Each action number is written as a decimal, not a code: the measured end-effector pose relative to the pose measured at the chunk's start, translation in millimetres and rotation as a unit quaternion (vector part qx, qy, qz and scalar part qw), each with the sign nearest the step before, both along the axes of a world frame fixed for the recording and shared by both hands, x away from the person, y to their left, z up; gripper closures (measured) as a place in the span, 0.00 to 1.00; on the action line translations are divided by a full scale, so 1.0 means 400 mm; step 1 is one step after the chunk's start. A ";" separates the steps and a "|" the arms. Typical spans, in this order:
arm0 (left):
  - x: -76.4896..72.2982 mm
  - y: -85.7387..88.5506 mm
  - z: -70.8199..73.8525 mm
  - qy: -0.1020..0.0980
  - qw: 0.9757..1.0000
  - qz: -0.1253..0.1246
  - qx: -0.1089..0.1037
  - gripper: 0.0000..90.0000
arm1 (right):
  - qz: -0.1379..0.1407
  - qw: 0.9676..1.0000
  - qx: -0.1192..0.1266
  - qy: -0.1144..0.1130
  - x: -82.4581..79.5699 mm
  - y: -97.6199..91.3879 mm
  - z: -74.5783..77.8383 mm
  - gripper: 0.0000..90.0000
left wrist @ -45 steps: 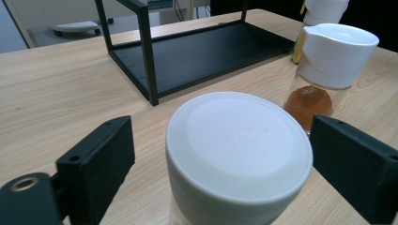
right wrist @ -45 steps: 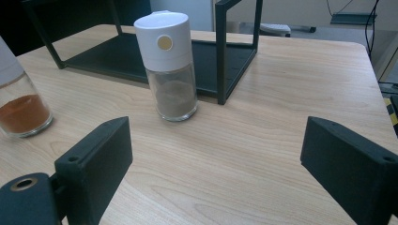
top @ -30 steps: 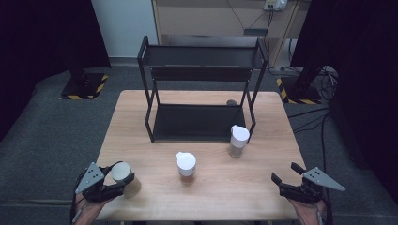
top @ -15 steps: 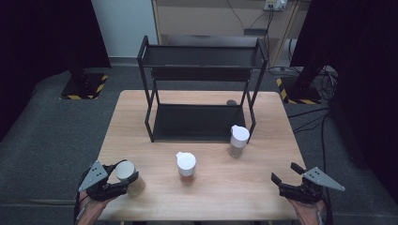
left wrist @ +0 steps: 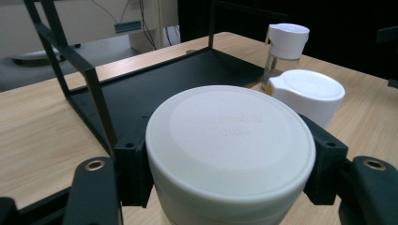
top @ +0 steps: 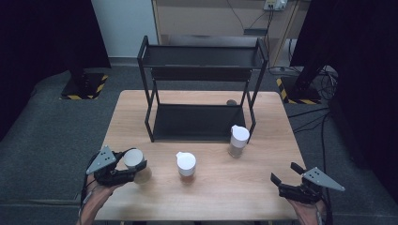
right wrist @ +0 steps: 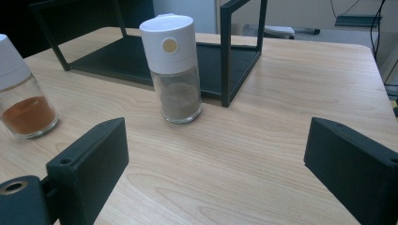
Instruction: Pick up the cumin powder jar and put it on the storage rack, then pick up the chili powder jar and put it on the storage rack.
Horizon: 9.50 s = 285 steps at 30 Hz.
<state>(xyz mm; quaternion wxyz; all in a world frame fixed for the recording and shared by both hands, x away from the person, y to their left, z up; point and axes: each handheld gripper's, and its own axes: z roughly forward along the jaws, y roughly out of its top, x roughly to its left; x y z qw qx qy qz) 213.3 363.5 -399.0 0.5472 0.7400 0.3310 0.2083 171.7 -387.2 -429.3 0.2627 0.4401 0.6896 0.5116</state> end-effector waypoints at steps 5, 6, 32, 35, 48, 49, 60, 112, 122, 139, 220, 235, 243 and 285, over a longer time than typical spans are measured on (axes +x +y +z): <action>0.035 -0.012 0.017 0.001 1.000 -0.007 0.002 0.37 | 0.000 1.000 -0.002 -0.003 -0.001 0.001 -0.001 0.07; 0.044 -0.015 0.022 0.002 1.000 -0.009 0.001 0.37 | 0.000 1.000 -0.002 -0.003 -0.001 0.001 -0.001 0.07; 0.241 -0.143 0.123 -0.005 1.000 -0.016 0.007 0.37 | 0.003 1.000 0.002 -0.001 0.001 -0.002 -0.003 0.07; 0.260 -0.159 0.130 -0.003 1.000 -0.008 0.007 0.37 | 0.003 1.000 0.003 -0.001 0.001 -0.003 -0.003 0.07; 0.336 -0.233 0.142 -0.004 0.999 0.052 0.001 0.37 | 0.003 1.000 0.005 -0.003 0.000 -0.006 -0.004 0.08; 0.340 -0.237 0.141 -0.003 0.998 0.057 0.000 0.37 | 0.003 1.000 0.006 -0.003 0.000 -0.006 -0.005 0.08; 0.392 -0.288 0.122 -0.009 0.993 0.113 0.009 0.37 | 0.003 1.000 0.010 -0.002 -0.001 -0.009 -0.006 0.08; 0.445 -0.352 -0.053 0.006 0.987 0.161 0.027 0.37 | 0.007 1.000 0.020 -0.002 0.001 -0.017 -0.011 0.08; 0.453 -0.347 -0.015 -0.001 0.988 0.154 0.025 0.16 | 0.007 1.000 0.021 -0.003 0.001 -0.017 -0.011 0.08; 0.417 -0.316 0.124 -0.038 0.995 0.090 0.023 0.04 | 0.009 1.000 0.018 -0.003 0.000 -0.016 -0.009 0.08; -0.022 0.024 -0.130 -0.043 0.997 0.036 -0.053 0.04 | 0.010 1.000 0.003 0.000 0.003 -0.003 -0.003 0.07; -0.027 0.001 -0.161 -0.034 0.997 0.060 -0.021 0.05 | 0.012 1.000 0.002 0.001 0.004 -0.003 -0.004 0.07; -0.035 0.012 -0.171 -0.036 0.996 0.085 -0.019 0.05 | 0.012 1.000 0.003 -0.001 0.003 -0.004 -0.004 0.07; -0.039 0.017 -0.172 -0.024 0.998 0.059 -0.023 0.03 | 0.030 0.999 0.016 -0.006 0.005 -0.002 0.027 0.08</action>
